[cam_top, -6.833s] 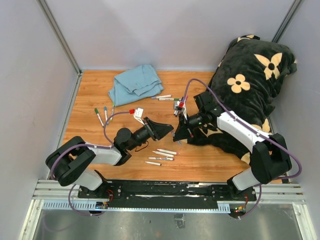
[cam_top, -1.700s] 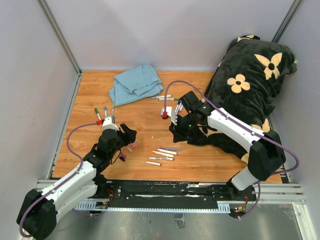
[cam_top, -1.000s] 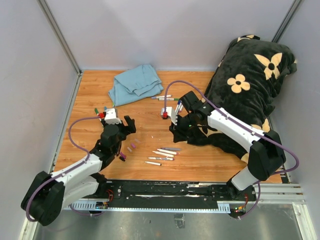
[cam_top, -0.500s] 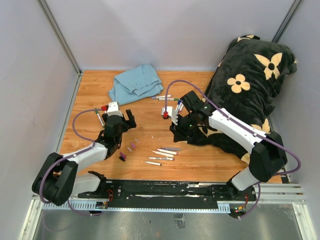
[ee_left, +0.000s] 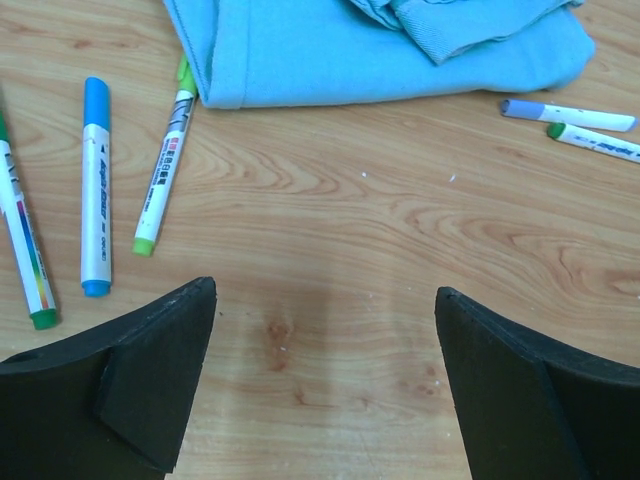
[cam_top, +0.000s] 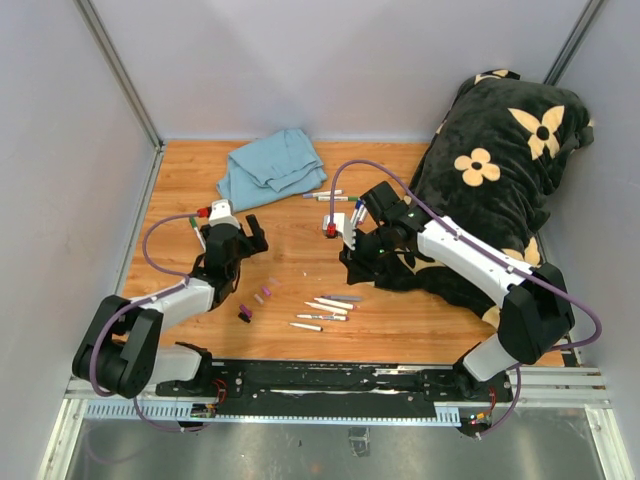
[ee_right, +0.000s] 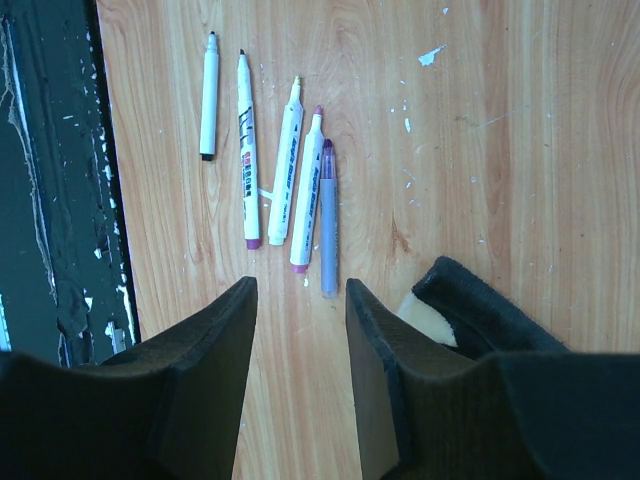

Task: Open the pen caps
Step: Pick up the pen from the center of the board.

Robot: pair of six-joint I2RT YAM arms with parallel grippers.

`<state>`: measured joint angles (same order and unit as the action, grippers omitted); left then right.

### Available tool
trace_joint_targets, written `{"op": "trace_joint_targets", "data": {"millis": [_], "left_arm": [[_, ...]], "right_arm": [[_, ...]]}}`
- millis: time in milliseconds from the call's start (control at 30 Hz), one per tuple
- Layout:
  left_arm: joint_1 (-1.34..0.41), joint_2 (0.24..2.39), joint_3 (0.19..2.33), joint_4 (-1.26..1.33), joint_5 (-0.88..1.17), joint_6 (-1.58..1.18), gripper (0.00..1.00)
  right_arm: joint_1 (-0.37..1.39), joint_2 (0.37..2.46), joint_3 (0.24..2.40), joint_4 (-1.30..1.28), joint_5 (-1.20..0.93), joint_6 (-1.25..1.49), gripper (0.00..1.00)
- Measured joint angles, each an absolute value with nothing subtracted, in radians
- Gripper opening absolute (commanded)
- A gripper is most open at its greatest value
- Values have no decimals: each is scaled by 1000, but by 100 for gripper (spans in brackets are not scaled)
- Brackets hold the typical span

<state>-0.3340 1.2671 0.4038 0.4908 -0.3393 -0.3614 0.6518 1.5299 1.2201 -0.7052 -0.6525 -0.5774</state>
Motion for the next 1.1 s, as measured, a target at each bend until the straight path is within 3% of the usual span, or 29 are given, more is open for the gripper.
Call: {"op": "trace_joint_targets", "data": {"millis": [200,433,633,800,867,1100], "left_arm": [[-283,1351,476,479,-323,-373,81],[-207,1554,764,377,-292,-341,77],[-126,1698,976,201,-233,-290,68],[-81,1776,1097,43,-196,-225,52],[-80,1800,1137,-10,-186,-200,41],[-64,1867,1212,-131,-159,-133,40]], "right_arm": [[652,1530,1220,-704,-652,-577,42],[652,1530,1220,-704,-652,-578,42],[652,1529,1220,-704,-652,-580,42],[652,1518,1220,-704,-652,-583,42],[652,1514,1220,-704,-652,-584,42],[641,1515,1219,-704,-651,-585,42]]}}
